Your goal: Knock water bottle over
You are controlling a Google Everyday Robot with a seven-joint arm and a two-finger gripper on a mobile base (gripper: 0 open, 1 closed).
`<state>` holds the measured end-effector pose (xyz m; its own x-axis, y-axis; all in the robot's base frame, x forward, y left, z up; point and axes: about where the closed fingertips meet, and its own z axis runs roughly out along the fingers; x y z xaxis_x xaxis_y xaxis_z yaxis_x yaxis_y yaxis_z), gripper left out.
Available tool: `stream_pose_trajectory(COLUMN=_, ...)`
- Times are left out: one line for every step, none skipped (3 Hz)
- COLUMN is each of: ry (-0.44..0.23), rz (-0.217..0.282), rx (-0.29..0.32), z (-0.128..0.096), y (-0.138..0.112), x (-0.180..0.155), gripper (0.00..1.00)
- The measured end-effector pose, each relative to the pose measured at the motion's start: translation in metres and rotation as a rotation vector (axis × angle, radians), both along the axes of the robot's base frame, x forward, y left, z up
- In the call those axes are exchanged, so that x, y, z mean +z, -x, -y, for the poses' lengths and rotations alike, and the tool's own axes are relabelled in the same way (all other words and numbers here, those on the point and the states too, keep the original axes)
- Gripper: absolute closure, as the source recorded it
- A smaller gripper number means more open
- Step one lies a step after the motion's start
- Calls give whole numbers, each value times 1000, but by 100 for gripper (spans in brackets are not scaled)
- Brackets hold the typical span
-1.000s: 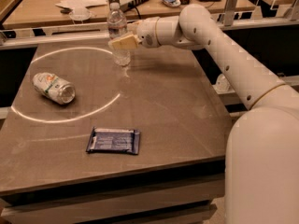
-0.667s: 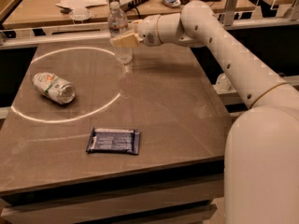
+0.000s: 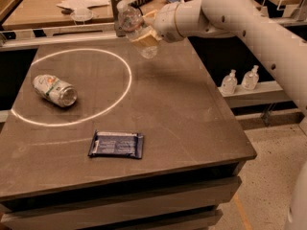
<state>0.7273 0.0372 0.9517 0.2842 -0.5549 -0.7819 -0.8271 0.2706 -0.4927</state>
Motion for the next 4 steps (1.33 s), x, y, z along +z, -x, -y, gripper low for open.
stream_pose_trajectory(ry=256, rz=60, rx=35, z=24, y=26, x=-22, gripper=100)
stream_pose_trajectory(ry=315, rz=73, rx=43, z=29, y=30, x=-27, gripper=100)
stream_pose_trajectory(ry=411, rz=112, rx=132, z=23, y=34, x=-19, gripper=100)
stream_pose_trajectory(ry=564, rz=108, rx=270, z=21, y=54, x=-25, gripper=100)
